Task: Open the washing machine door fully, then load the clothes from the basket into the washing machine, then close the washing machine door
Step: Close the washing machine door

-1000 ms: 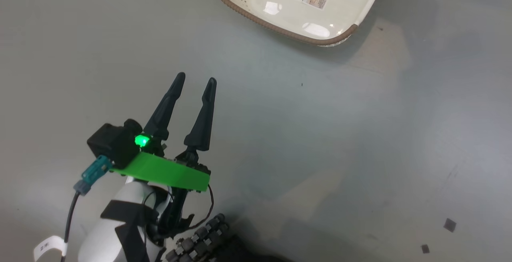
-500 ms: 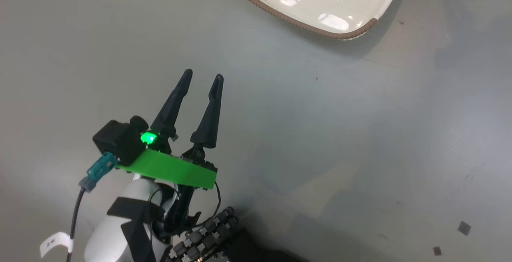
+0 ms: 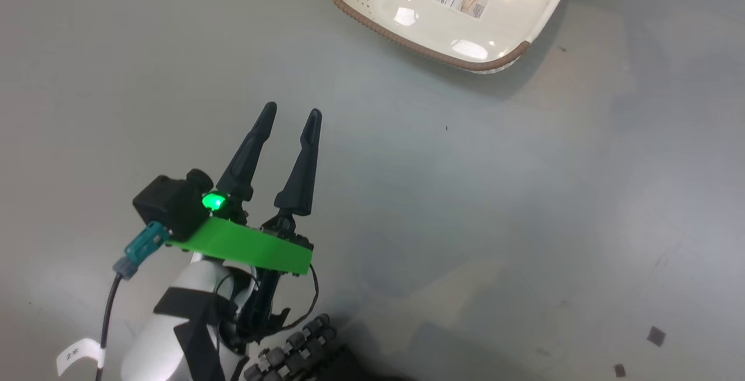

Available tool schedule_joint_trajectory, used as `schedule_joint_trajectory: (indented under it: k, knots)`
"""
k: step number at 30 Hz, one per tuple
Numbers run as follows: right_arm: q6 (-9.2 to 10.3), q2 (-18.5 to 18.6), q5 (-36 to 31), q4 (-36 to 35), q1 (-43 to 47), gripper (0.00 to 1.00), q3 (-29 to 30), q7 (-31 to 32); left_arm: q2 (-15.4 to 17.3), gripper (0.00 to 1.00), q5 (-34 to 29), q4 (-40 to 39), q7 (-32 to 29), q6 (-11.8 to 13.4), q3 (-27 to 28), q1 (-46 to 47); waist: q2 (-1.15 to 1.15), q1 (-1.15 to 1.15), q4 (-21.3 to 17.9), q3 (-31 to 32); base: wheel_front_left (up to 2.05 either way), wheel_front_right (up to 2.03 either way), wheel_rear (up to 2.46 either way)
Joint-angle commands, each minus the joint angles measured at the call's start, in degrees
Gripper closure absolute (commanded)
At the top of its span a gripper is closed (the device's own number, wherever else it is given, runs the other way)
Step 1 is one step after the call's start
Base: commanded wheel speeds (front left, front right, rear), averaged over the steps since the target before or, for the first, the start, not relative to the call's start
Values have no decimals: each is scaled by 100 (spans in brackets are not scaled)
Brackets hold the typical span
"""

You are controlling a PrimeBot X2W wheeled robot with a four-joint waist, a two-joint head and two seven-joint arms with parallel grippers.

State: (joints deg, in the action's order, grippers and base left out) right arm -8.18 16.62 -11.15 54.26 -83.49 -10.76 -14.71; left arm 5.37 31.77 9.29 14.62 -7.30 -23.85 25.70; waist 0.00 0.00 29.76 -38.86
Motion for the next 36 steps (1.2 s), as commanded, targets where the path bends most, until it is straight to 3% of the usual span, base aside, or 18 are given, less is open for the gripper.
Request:
schedule_joint_trajectory:
  k: [1,12,18,28,36]
  knots:
    - [69,-199,84,-227,130,100,80,-29,232,0,-44,-139,38,-19,278,-88,0,0,-101,156,0,0,0]
    - [69,-392,594,-896,1514,100,-144,-29,491,0,-243,-86,38,-19,408,-367,0,0,-659,1076,0,0,0]
    - [69,-446,1088,-1710,2636,100,-328,-29,653,0,-390,-87,38,-19,611,-677,0,0,-1175,1833,0,0,0]
    - [69,-546,1530,-2910,4419,100,-207,-29,819,0,-555,-85,38,-19,914,-1190,0,0,-1805,2771,0,0,0]
    - [69,-849,1651,-3617,5673,100,317,-29,894,0,-651,-104,38,-19,1166,-1651,0,0,-2170,3271,0,0,0]
